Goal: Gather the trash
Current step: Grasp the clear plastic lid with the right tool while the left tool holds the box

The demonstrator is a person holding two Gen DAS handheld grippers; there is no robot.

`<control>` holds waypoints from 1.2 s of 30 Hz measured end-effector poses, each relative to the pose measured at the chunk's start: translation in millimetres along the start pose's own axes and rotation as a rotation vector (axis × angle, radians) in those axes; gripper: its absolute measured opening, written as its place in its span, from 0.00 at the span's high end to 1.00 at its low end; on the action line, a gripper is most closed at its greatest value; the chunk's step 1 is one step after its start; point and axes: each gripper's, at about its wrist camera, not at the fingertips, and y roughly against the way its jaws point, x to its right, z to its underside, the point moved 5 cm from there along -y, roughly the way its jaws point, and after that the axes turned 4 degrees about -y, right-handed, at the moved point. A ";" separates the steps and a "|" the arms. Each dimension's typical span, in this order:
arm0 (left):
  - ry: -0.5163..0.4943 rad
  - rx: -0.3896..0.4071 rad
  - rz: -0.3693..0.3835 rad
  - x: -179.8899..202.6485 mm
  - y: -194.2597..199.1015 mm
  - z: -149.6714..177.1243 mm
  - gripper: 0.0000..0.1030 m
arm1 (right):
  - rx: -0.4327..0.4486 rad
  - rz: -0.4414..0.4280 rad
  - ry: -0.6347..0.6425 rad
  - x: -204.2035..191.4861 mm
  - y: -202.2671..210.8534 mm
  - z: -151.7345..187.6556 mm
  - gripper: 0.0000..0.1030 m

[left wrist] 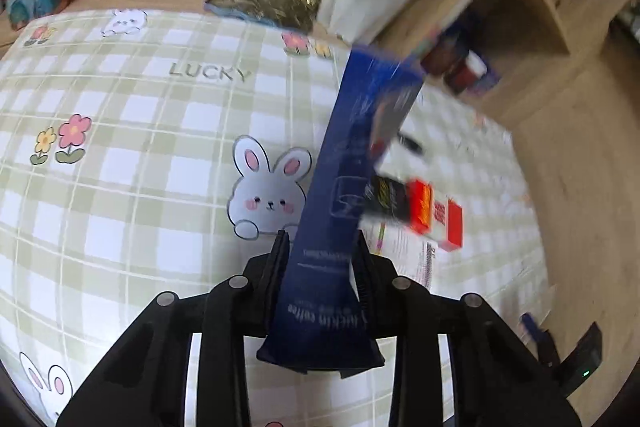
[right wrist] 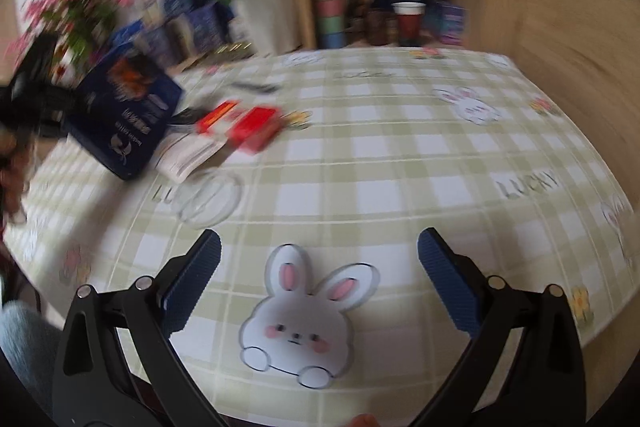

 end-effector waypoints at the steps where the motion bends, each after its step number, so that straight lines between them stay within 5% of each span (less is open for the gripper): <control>1: -0.002 0.019 0.006 -1.6 5.2 1.0 0.70 | -0.013 -0.011 0.033 -8.0 -4.6 -1.3 0.05; 5: -0.055 0.028 -0.003 -3.4 16.5 9.4 0.71 | -0.067 -0.040 0.173 -47.9 -27.0 -7.2 0.06; 11: -0.089 0.089 -0.038 -19.8 43.3 19.6 0.71 | -0.132 -0.073 0.188 -78.2 -58.3 -22.3 0.07; 14: -0.059 0.094 0.005 -32.0 57.7 29.4 0.71 | -0.175 -0.067 0.223 -92.0 -72.5 -26.3 0.24; 20: -0.066 0.056 0.015 -47.2 69.2 51.8 0.71 | -0.210 -0.015 0.237 -96.0 -89.9 -25.2 0.25; 36: -0.066 0.022 0.012 -57.0 53.7 65.7 0.71 | -0.187 -0.070 0.163 -90.3 -90.0 -26.1 0.35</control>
